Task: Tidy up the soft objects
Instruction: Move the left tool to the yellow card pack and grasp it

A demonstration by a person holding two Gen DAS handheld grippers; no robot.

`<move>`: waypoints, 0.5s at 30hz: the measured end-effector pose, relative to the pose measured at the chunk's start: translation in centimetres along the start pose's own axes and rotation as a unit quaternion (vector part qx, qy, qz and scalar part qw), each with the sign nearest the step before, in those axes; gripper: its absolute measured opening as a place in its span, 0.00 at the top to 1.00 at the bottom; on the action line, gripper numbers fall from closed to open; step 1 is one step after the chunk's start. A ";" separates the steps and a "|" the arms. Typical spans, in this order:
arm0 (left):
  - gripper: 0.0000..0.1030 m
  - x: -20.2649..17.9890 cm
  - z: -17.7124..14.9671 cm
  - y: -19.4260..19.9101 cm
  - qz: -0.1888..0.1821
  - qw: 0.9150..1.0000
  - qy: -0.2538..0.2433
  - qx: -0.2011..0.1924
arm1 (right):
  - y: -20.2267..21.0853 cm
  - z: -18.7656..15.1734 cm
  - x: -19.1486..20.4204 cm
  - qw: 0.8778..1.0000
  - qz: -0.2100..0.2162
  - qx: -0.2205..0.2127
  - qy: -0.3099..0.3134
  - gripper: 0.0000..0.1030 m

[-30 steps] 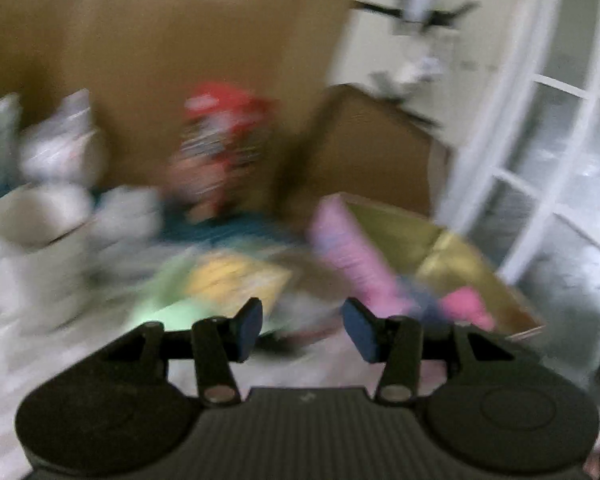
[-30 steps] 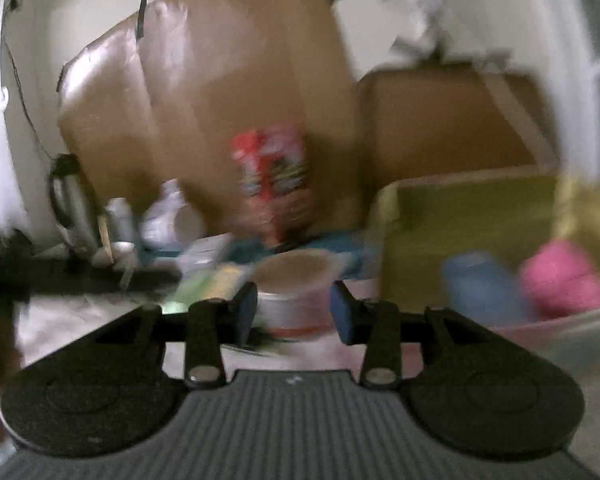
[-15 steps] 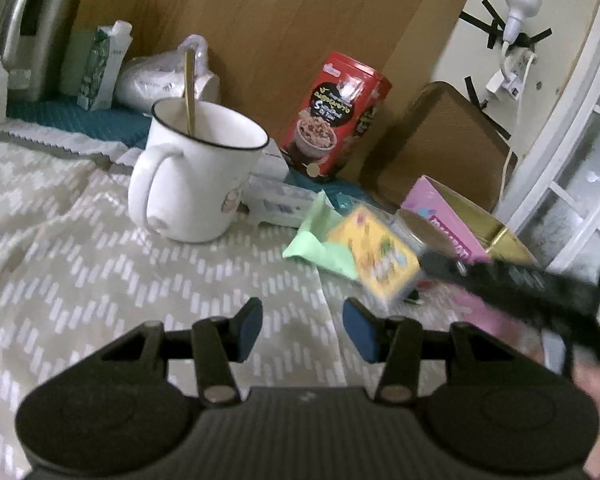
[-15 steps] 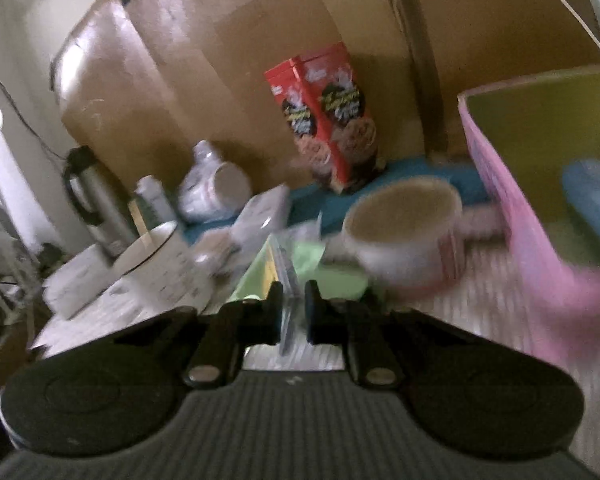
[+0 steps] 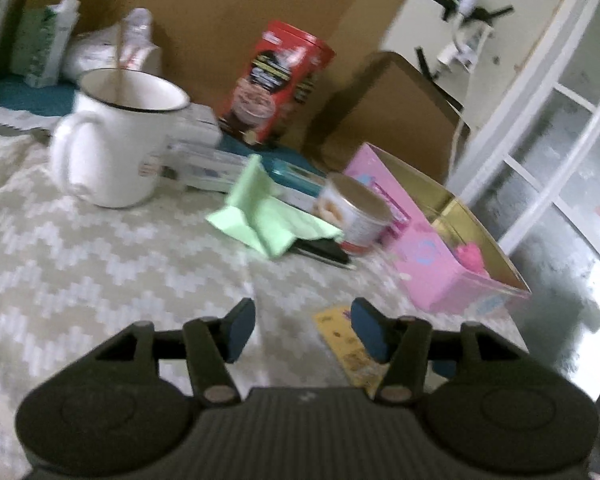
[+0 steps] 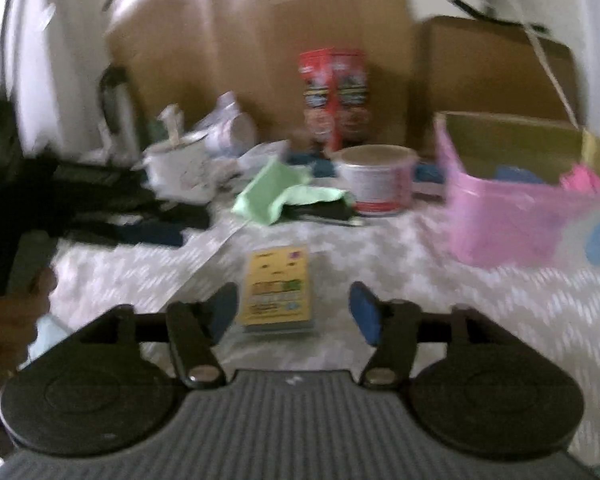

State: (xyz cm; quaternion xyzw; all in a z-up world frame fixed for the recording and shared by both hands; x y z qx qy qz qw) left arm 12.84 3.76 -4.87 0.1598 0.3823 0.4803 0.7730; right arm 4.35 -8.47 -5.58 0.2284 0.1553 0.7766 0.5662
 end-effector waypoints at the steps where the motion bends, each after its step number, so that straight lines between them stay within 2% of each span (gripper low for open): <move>1: 0.44 -0.6 -0.1 -0.1 -0.002 1.000 -0.004 0.004 | -0.5 -0.1 0.3 1.000 0.003 0.005 0.008 0.31; 3: 0.37 -1.8 -0.5 -0.4 -0.007 1.000 -0.020 0.012 | -1.6 -0.6 0.5 1.000 0.002 0.017 0.015 0.31; 6: 0.37 -3.4 -1.2 -1.0 0.004 0.999 -0.046 0.026 | -2.7 -1.5 0.1 0.999 -0.017 0.031 0.026 0.34; 7: 0.37 -3.9 -1.4 -1.3 0.009 0.998 -0.054 0.033 | -2.7 -1.6 -0.1 0.999 -0.018 0.026 0.027 0.36; 8: 0.37 -4.3 -1.7 -1.6 0.014 0.997 -0.060 0.040 | -2.5 -1.8 -0.2 0.999 -0.017 0.022 0.028 0.44; 15: 0.37 -6.4 -4.3 -3.2 0.021 0.993 -0.077 0.085 | -0.6 -2.7 -0.6 1.000 -0.001 0.002 0.013 0.44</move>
Point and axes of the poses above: each gripper's, at about its wrist camera, not at the fingertips, and y roughly against the way its jaws point, x to its left, z to its top, the point moved 8 cm from there along -y, roughly the way its jaws point, and after that the axes turned 6 degrees about z, right-handed, at the moved point
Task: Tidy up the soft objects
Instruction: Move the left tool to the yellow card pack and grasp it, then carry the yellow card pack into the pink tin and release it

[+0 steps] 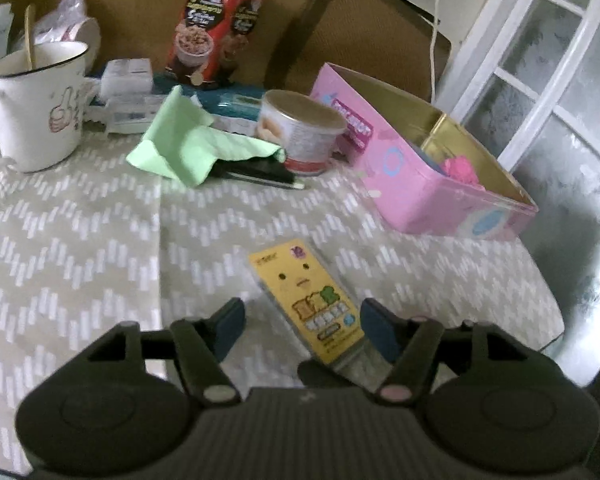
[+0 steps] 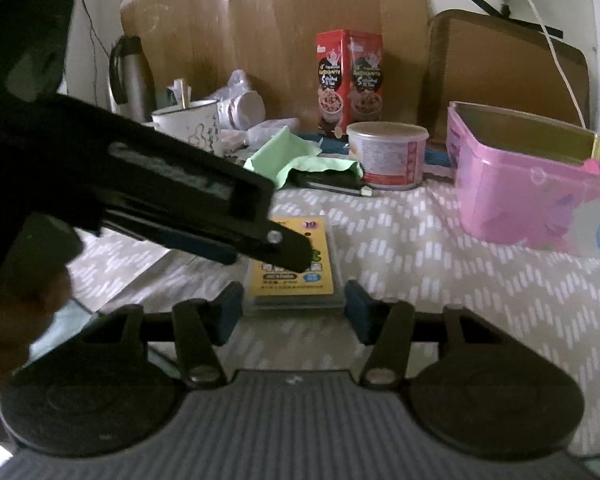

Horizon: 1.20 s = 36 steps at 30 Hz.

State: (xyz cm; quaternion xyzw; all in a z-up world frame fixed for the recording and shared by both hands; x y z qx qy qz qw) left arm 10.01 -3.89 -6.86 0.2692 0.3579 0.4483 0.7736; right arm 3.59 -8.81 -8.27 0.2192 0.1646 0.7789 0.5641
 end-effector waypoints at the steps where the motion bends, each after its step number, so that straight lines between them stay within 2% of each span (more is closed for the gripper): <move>1: 0.37 -0.4 -0.1 0.0 0.005 1.000 -0.004 -0.004 | 0.4 -0.2 -0.1 1.000 0.004 -0.003 -0.002 0.44; 2: 0.40 -0.9 -0.3 -0.1 0.007 1.000 -0.008 -0.003 | 0.9 -0.5 -0.2 1.000 0.006 -0.004 -0.001 0.44; 6: 0.60 -2.5 -0.5 -0.7 0.018 1.000 -0.018 -0.001 | 2.4 -1.3 -1.3 1.000 -0.018 -0.014 0.005 0.44; 7: 0.61 -3.0 -0.5 -0.9 0.022 0.999 -0.025 -0.001 | 2.7 -1.5 -1.8 1.000 -0.021 -0.016 -0.002 0.44; 13: 0.62 -7.0 -1.0 -2.2 0.028 0.998 -0.058 0.007 | 5.2 -2.8 -4.6 0.998 -0.056 -0.030 -0.008 0.44; 23: 0.62 -12.7 -2.3 -3.9 0.028 0.994 -0.106 0.017 | 7.9 -4.4 -7.6 0.995 -0.084 -0.044 -0.015 0.44; 33: 0.62 -14.0 -2.8 -3.5 0.025 0.992 -0.120 0.022 | 8.4 -4.9 -7.8 0.994 -0.095 -0.047 -0.010 0.44; 36: 0.61 -13.3 -1.2 -2.2 0.025 0.993 -0.117 -0.013 | 8.6 -4.9 -8.3 0.993 -0.106 -0.046 -0.009 0.44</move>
Point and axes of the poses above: each gripper's, at about its wrist camera, not at the fingertips, and y roughly against the way its jaws point, x to its left, z to its top, the point moved 8 cm from there along -y, roughly the way its jaws point, and after that the axes turned 6 degrees about z, right-handed, at the moved point
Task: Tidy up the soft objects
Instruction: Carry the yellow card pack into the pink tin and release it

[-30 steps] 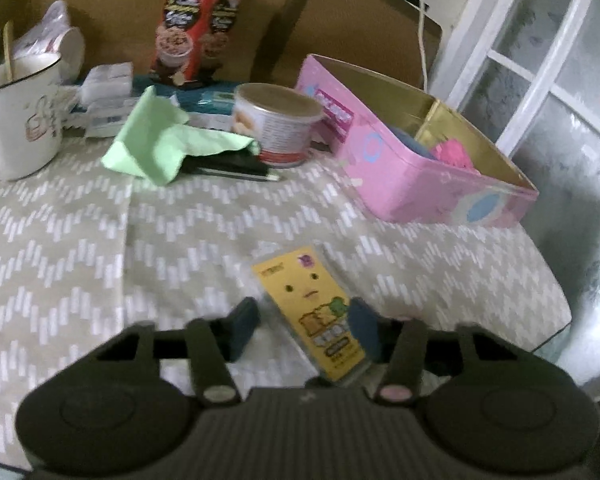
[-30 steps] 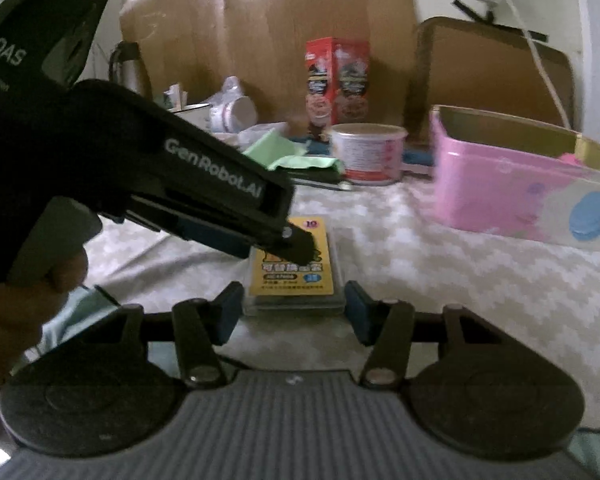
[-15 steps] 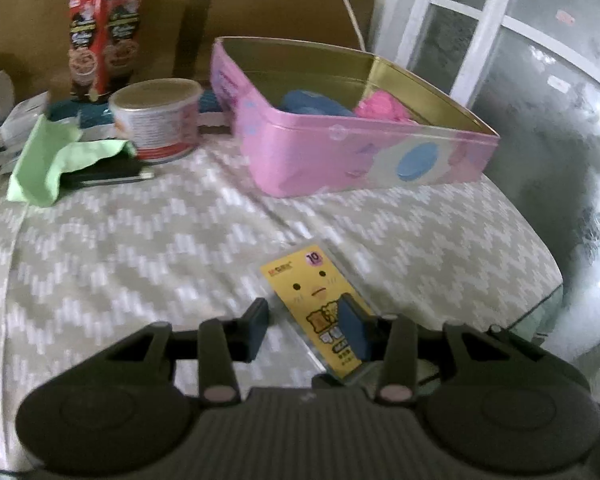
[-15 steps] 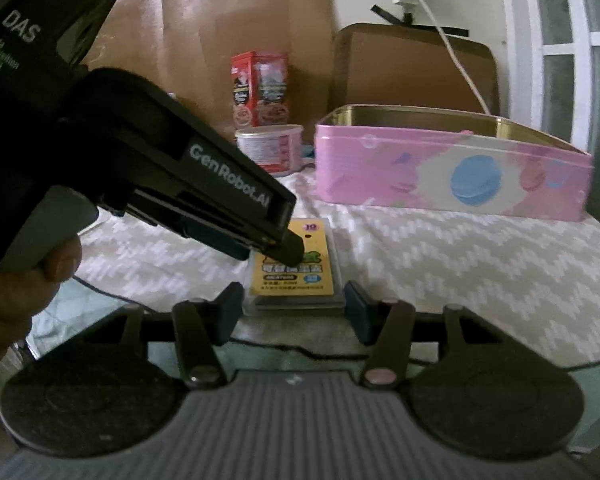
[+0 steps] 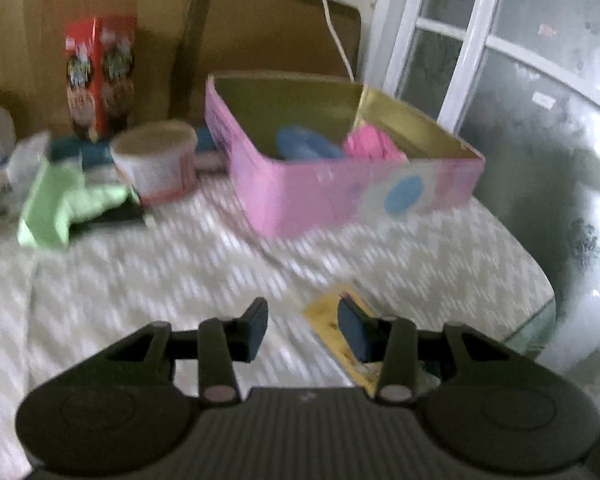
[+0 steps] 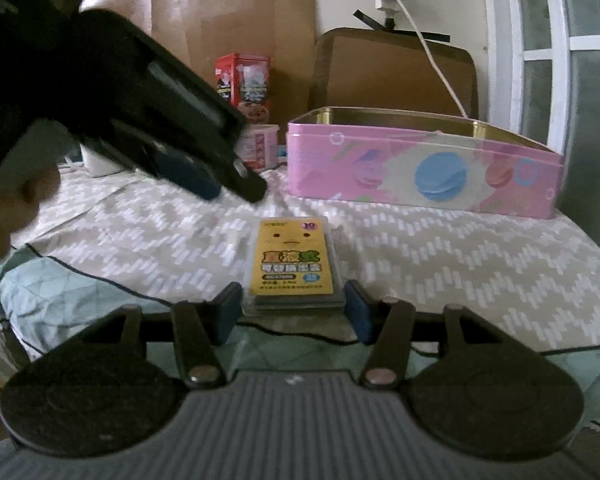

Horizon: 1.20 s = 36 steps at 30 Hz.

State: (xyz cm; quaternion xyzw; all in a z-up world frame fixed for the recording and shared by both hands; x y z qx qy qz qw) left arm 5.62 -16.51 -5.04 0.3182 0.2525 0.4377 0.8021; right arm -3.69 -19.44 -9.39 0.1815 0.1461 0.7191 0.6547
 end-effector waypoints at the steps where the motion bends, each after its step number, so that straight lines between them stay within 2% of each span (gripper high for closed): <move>1: 0.60 0.4 0.5 0.3 0.002 1.000 -0.004 -0.008 | 0.0 0.0 -0.3 1.000 -0.006 0.000 0.001 0.44; 3: 0.54 0.9 1.5 0.6 0.002 1.000 -0.009 -0.018 | 0.2 0.0 -0.8 1.000 -0.018 -0.001 -0.002 0.44; 6: 0.43 0.5 2.4 0.1 -0.020 0.999 -0.025 -0.019 | 0.6 -0.1 -1.8 1.000 -0.030 -0.001 -0.008 0.42; 9: 0.41 -0.6 2.4 -1.2 -0.045 0.998 -0.035 -0.004 | 0.8 -0.3 -2.2 0.999 -0.031 0.001 -0.005 0.41; 14: 0.38 -3.8 0.8 -3.8 -0.090 0.994 -0.041 0.047 | 0.8 -0.4 -2.1 1.000 -0.024 0.002 -0.008 0.43; 15: 0.40 -4.4 0.1 -4.4 -0.096 0.993 -0.036 0.062 | 0.7 -0.4 -2.0 1.000 -0.026 0.002 -0.009 0.44; 16: 0.40 -4.8 -0.1 -4.2 -0.090 0.994 -0.039 0.046 | 0.7 -0.3 -1.9 1.000 -0.028 0.001 -0.012 0.44; 18: 0.53 -5.5 -0.8 -4.0 -0.066 0.995 -0.064 0.034 | 1.1 0.0 -1.9 0.999 -0.033 -0.013 -0.021 0.44; 19: 0.54 -5.5 -0.9 -3.9 -0.056 0.996 -0.067 0.032 | 1.3 0.4 -2.1 0.999 -0.039 -0.022 -0.023 0.44; 21: 0.55 -5.3 -0.6 -3.1 -0.089 0.994 -0.041 0.047 | 2.3 1.9 -2.0 0.997 -0.039 -0.058 -0.018 0.44; 22: 0.55 -5.2 -0.1 -2.2 -0.097 0.994 -0.031 0.043 | 2.8 2.9 -2.0 0.996 -0.042 -0.076 -0.013 0.44; 25: 0.55 -5.5 2.6 0.6 -0.100 0.994 -0.049 -0.011 | 3.3 6.4 -2.6 0.991 -0.053 -0.122 0.005 0.44; 28: 0.55 -5.7 6.3 1.9 -0.099 0.992 -0.060 -0.057 | 1.1 9.9 -3.9 0.990 -0.063 -0.130 0.010 0.44; 31: 0.56 -5.5 10.1 0.3 -0.092 0.992 -0.057 -0.071 | -2.6 12.0 -6.1 0.992 -0.061 -0.115 -0.007 0.44; 33: 0.56 -5.2 12.2 -2.1 -0.088 0.993 -0.046 -0.066 | -5.4 12.7 -8.0 0.993 -0.068 -0.093 -0.022 0.44; 36: 0.56 -5.1 14.5 -6.3 -0.080 0.995 -0.035 -0.044 | -9.2 13.2 -11.0 0.992 -0.110 -0.061 -0.030 0.43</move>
Point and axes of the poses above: each gripper's, at about its wrist camera, not at the fingertips, and y roughly against the way its jaws point, x to its left, z to its top, the point moved 8 cm from there along -y, roughly the way its jaws point, and after that the axes turned 6 degrees about z, right-handed, at the moved point
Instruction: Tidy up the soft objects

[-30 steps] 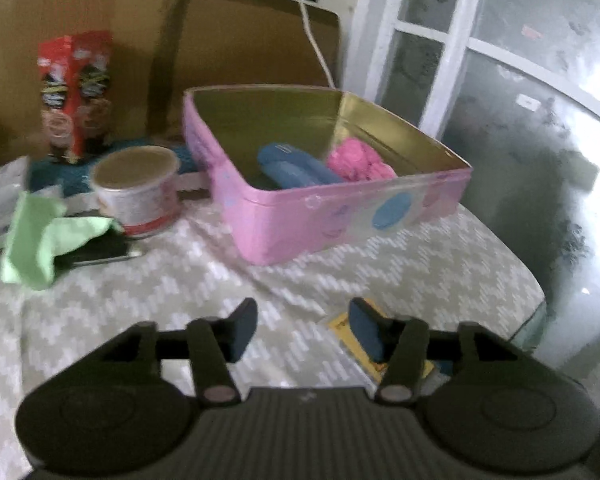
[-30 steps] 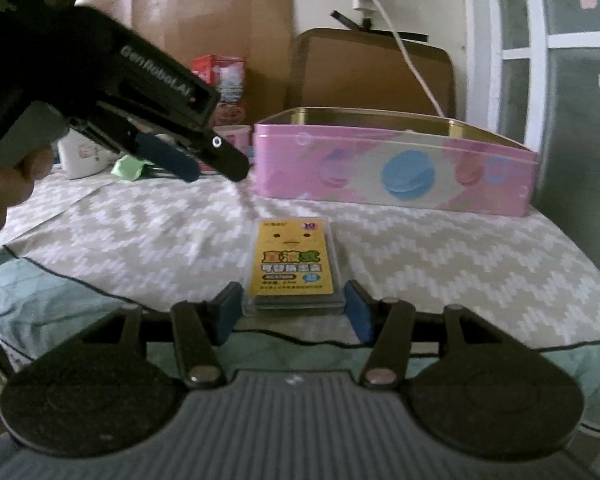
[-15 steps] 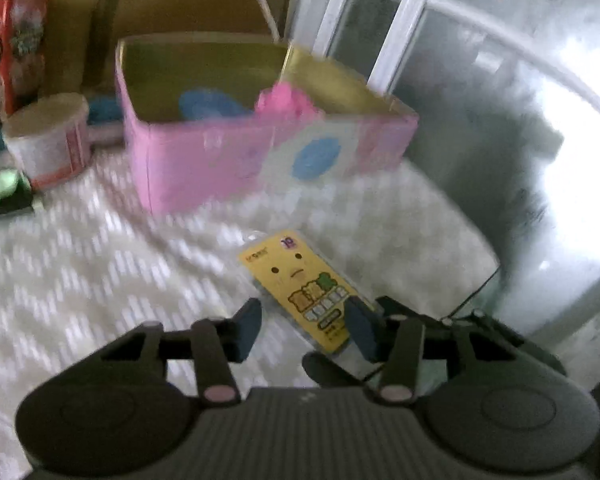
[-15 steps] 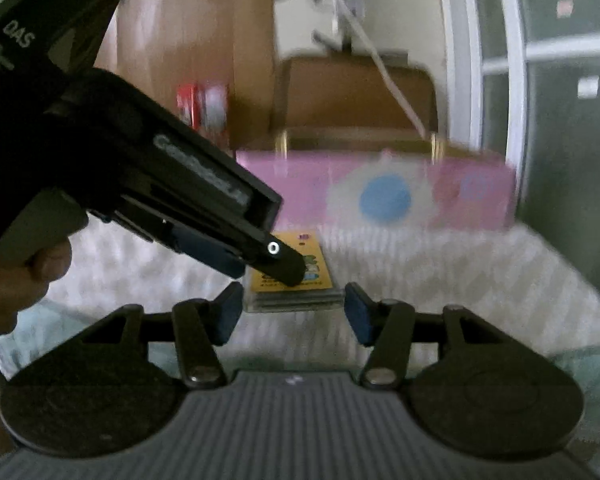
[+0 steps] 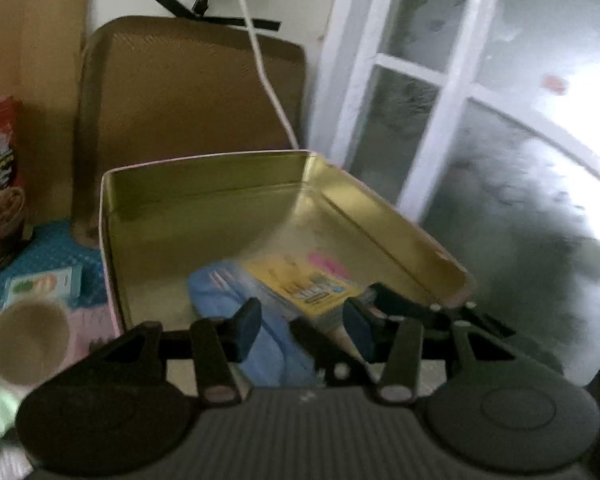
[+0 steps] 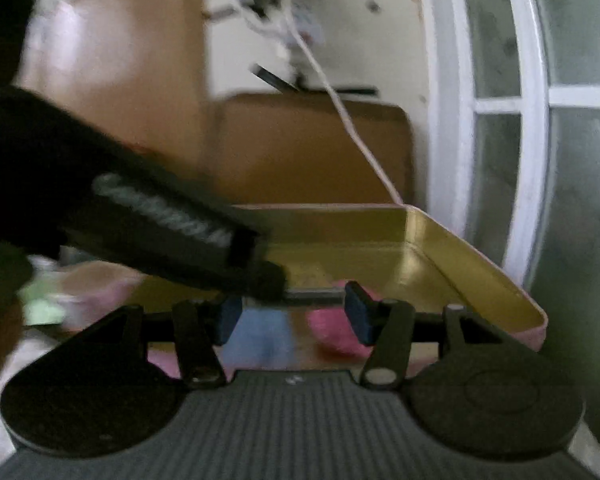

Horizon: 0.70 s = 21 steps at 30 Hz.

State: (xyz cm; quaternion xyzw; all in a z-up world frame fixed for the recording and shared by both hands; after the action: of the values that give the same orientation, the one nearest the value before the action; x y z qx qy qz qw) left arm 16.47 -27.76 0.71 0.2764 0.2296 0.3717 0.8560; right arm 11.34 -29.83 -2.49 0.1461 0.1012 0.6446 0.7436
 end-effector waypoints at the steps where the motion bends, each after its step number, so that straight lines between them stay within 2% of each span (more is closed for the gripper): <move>1: 0.56 0.1 0.6 -1.4 0.009 1.000 -0.002 0.003 | -1.2 0.0 -0.7 1.000 -0.013 0.015 0.002 0.43; 3: 0.54 0.2 1.6 -3.3 0.019 1.000 -0.003 0.004 | -2.0 0.4 -2.1 0.999 -0.034 0.014 0.003 0.42; 7: 0.53 1.3 3.7 -4.1 -0.002 1.000 -0.008 -0.020 | -0.3 1.1 -3.8 0.999 -0.042 -0.002 -0.027 0.43; 10: 0.53 2.7 3.8 -3.6 0.002 1.000 0.007 0.007 | 3.1 1.5 -3.2 0.998 -0.040 -0.016 -0.053 0.43; 12: 0.53 4.0 3.3 -1.9 0.012 1.000 0.020 0.021 | 5.7 1.5 -1.9 0.997 -0.022 -0.038 -0.070 0.43; 16: 0.53 7.7 -0.4 4.6 0.019 0.998 0.050 0.019 | 8.8 0.2 2.4 0.991 0.041 -0.094 -0.088 0.47; 18: 0.53 9.9 -3.3 7.4 0.042 0.998 0.035 0.018 | 9.4 -1.0 4.7 0.987 0.073 -0.113 -0.093 0.48; 20: 0.53 12.6 -6.9 9.9 0.085 0.996 0.028 0.004 | 9.5 -2.6 7.5 0.985 0.100 -0.102 -0.094 0.51; 21: 0.55 14.0 -8.8 11.0 0.106 0.994 0.031 0.005 | 9.4 -3.6 8.9 0.987 0.103 -0.076 -0.099 0.53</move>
State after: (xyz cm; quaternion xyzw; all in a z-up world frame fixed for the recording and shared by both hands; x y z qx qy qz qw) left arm 14.28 -8.17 -1.38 0.2913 0.2273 0.4680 0.8027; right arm 2.73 -19.58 -2.22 0.1614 -0.0379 0.7058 0.6888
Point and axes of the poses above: each gripper's, at about its wrist camera, not at the fingertips, and y roughly against the way its jaws point, x to its left, z to its top, the point moved 8 cm from there along -y, roughly the way its jaws point, and after that the axes turned 6 degrees about z, right-handed, at the moved point
